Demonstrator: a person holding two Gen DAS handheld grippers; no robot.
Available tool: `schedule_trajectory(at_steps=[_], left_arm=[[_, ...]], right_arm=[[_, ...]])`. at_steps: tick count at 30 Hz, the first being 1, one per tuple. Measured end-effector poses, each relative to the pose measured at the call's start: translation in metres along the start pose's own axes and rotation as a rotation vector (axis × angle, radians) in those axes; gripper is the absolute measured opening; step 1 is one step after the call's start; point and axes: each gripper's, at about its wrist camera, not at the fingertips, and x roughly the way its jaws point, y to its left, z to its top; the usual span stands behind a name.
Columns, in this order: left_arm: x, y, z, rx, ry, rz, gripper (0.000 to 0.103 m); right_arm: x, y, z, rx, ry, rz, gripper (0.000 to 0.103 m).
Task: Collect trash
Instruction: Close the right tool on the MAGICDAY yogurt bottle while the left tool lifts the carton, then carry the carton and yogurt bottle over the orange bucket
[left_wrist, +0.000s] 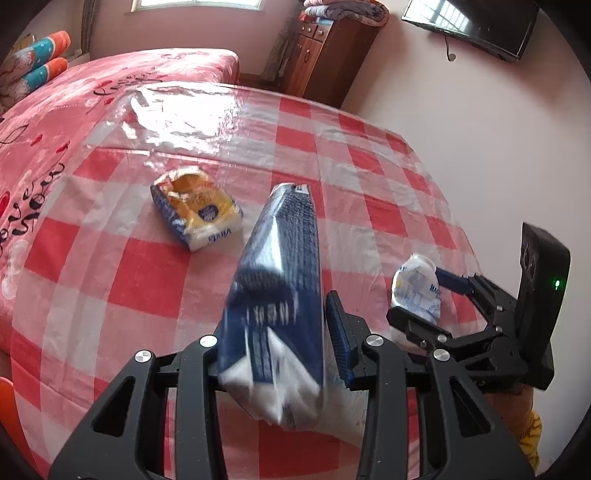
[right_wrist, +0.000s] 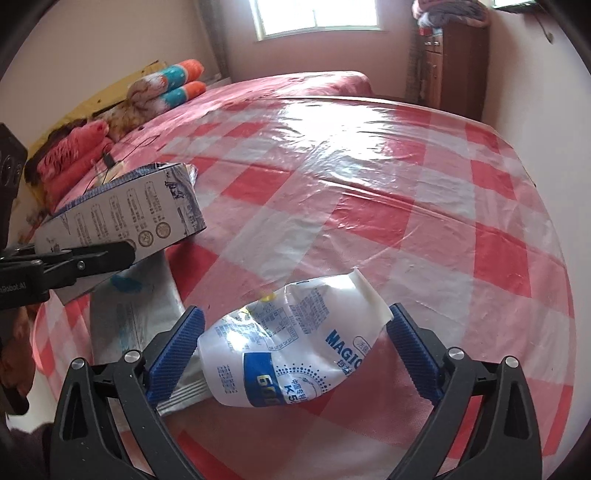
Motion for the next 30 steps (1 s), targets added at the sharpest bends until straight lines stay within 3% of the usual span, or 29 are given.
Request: schedule_trajectory(at_steps=[4, 6, 10, 13, 15, 16, 30], left_arm=[[0.000, 0.000, -0.003, 0.013, 0.009, -0.007, 0.047], [-0.001, -0.001, -0.002, 0.020, 0.005, -0.006, 0.063], [0.000, -0.005, 0.000, 0.048, -0.009, 0.026, 0.064], [0.001, -0.003, 0.000, 0.033, -0.013, 0.030, 0.059], [0.001, -0.002, -0.001, 0.029, -0.012, 0.029, 0.042], [0.001, -0.002, -0.001, 0.028, -0.011, 0.024, 0.040], [-0.026, 0.013, -0.011, -0.001, -0.069, 0.000, 0.038]], right_arm=[[0.002, 0.007, -0.001, -0.030, 0.013, -0.025, 0.099], [0.003, 0.009, -0.001, -0.044, 0.017, -0.030, 0.099], [0.004, 0.012, 0.000, -0.058, 0.021, -0.029, 0.099], [0.005, 0.012, 0.000, -0.061, 0.023, -0.034, 0.098], [0.005, 0.011, 0.000, -0.060, 0.023, -0.038, 0.098], [0.005, 0.012, 0.000, -0.061, 0.022, -0.042, 0.098], [-0.002, 0.013, 0.000, -0.033, -0.011, -0.086, 0.098]])
